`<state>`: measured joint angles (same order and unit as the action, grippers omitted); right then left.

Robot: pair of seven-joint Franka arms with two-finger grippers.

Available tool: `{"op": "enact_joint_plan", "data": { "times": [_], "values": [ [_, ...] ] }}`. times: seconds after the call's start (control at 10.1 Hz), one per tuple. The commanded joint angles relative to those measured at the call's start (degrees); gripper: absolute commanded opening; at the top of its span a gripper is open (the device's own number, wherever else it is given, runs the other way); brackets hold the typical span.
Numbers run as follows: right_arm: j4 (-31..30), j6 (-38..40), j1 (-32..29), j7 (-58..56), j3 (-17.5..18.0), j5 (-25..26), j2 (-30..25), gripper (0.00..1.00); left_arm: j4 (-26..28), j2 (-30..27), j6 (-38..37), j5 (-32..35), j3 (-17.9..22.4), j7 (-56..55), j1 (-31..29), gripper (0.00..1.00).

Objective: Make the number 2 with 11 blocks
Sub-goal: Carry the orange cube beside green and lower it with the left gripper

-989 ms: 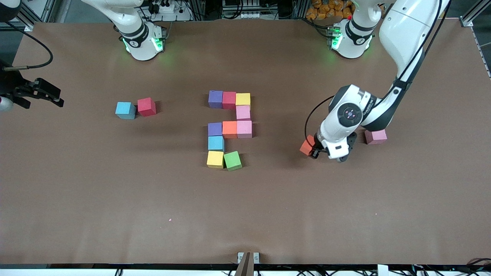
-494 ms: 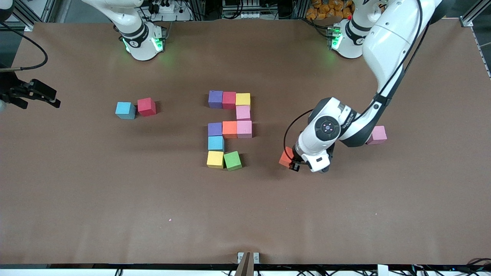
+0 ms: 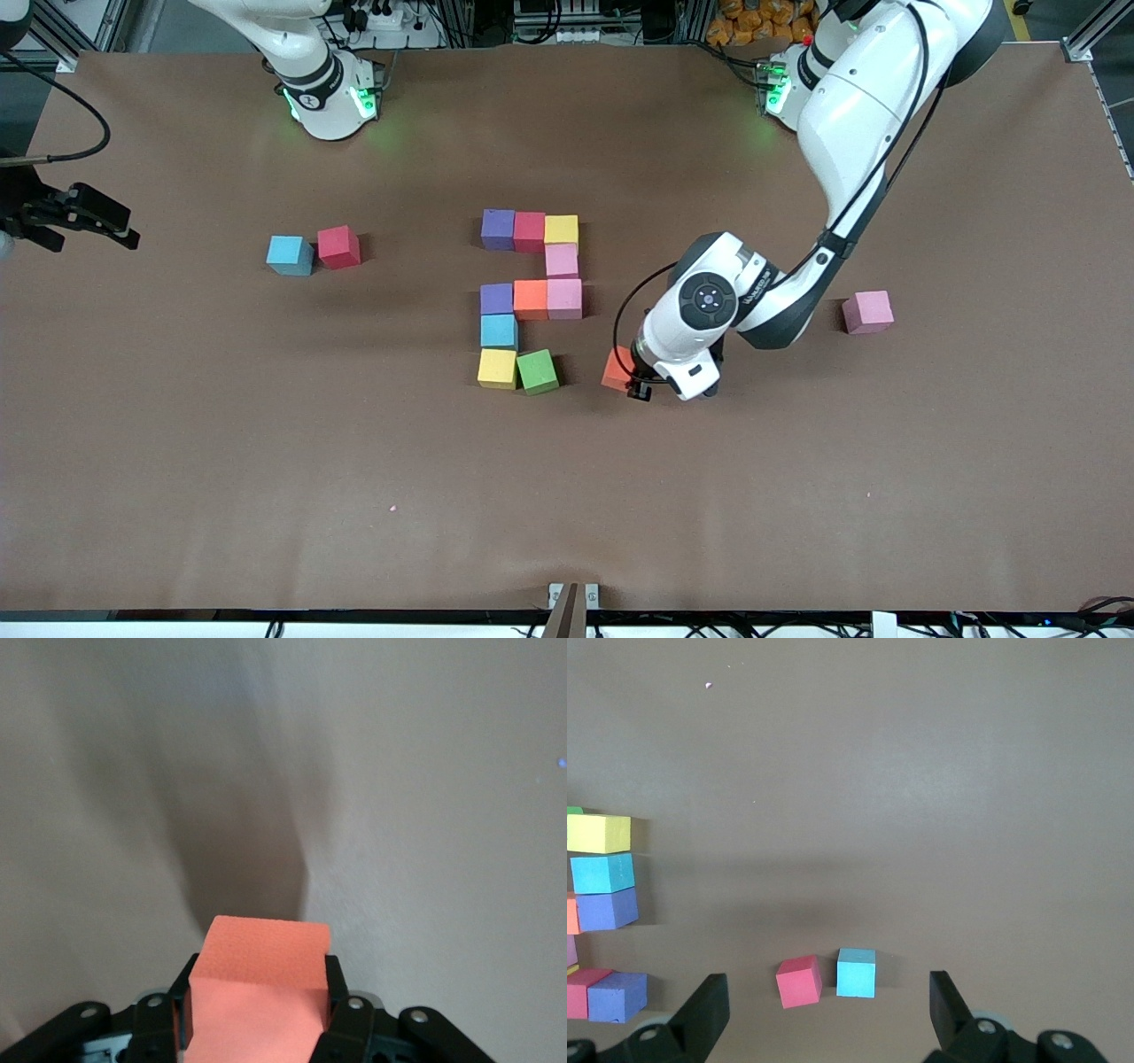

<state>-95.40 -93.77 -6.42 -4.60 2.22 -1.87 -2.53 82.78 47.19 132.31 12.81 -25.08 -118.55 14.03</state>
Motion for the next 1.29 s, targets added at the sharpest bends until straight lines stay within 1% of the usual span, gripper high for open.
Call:
{"op": "enact_joint_plan", "data": {
  "times": [0.0, 0.1, 0.2, 0.4, 0.69, 0.79, 1.19],
  "values": [
    [1.35, 0.95, -0.44, 0.12, 0.15, -0.59, 0.6, 1.0, -6.74, 3.52, -1.01, -1.3, 3.52, -3.68, 4.75, 0.23],
    [1.35, 0.95, -0.44, 0.12, 0.15, -0.59, 0.6, 1.0, -7.88, 4.48, 0.04, -1.39, 5.37, -5.36, 6.95, 0.25],
    [1.27, 1.04, -0.52, 0.12, 0.15, -0.59, 0.6, 1.0, -9.03, 5.53, 1.36, -1.39, 6.17, -6.33, 8.11, 0.25],
    [1.09, 1.04, -0.44, 0.12, 0.15, -0.59, 0.69, 1.0, -10.18, 6.68, 2.68, -1.39, 6.27, -7.04, 8.9, 0.25],
    [1.0, 1.48, -0.35, 0.21, 0.15, -0.59, 0.95, 1.0, -10.18, 7.21, 3.39, -1.39, 6.36, -8.18, 9.96, 0.25],
    [1.09, 1.48, -0.35, 0.21, 0.15, -0.59, 0.95, 1.0, -10.09, 7.56, 4.78, -1.39, 6.27, -8.97, 10.05, 0.25],
    [1.0, 1.57, -0.17, 0.21, 0.15, -0.59, 0.95, 1.0, -9.83, 8.18, 5.06, -1.47, 6.36, -11.44, 10.84, 0.25]
  ]
}}
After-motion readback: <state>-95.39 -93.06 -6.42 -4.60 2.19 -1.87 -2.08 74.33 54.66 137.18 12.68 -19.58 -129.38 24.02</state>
